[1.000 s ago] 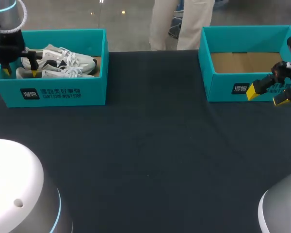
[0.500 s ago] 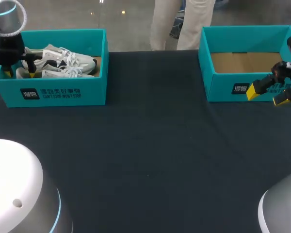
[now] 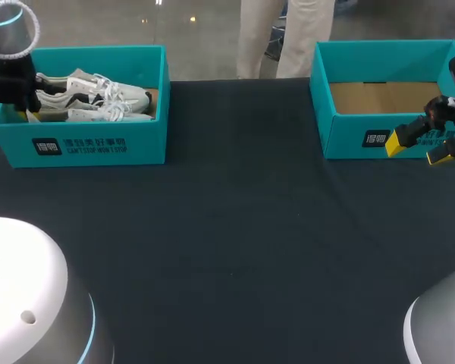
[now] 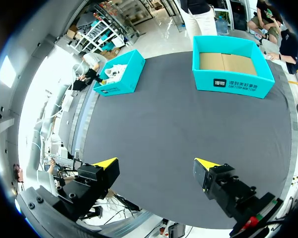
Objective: Take the shoe out of the shoebox, open the shoe tongue, remove and reinsert the insole, then place the shoe into the shoebox
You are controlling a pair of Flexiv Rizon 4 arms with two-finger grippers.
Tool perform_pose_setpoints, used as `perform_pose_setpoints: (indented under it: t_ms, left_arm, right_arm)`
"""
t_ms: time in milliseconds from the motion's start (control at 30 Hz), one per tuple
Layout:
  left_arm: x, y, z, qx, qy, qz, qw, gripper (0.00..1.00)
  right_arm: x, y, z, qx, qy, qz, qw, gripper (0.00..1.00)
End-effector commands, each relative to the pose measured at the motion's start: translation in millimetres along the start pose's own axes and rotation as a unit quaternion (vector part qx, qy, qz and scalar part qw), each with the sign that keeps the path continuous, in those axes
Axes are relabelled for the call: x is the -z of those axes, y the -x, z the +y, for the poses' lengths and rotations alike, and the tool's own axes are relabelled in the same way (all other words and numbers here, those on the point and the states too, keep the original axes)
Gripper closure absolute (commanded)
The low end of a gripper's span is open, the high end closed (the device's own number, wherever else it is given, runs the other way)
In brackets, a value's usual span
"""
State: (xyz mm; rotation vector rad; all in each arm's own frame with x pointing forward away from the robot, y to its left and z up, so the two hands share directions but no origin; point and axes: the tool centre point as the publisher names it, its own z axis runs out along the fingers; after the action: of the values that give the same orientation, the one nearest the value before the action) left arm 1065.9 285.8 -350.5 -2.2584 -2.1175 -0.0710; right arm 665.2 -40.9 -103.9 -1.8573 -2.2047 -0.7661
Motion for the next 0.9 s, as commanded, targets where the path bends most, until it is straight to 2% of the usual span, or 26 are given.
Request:
perform_pose_setpoints:
  t_ms: [33,267,367,533,900]
  left_arm:
    - [1,-1.7,-2,0.000,0.006,0.004,1.000,1.00]
    - [17,-8.3,-2,-0.001,0.022,0.017,1.000,1.00]
    - [33,-10.8,-3,-0.004,0.029,0.020,0.999,1.00]
    - [64,-14.8,-5,-0.009,0.039,0.015,0.999,1.00]
    - [148,-22.7,-3,-0.021,0.045,0.012,0.999,1.00]
  right_arm:
    - [-1,0.0,2.8,-0.001,-0.003,-0.001,1.000,0.00]
    - [-1,0.0,2.8,-0.001,-0.003,-0.001,1.000,0.00]
    - [-1,0.0,2.8,-0.001,-0.003,-0.001,1.000,0.00]
    - [-1,0.0,2.8,-0.001,-0.003,-0.001,1.000,0.00]
    - [-1,0.0,2.8,-0.001,-0.003,-0.001,1.000,0.00]
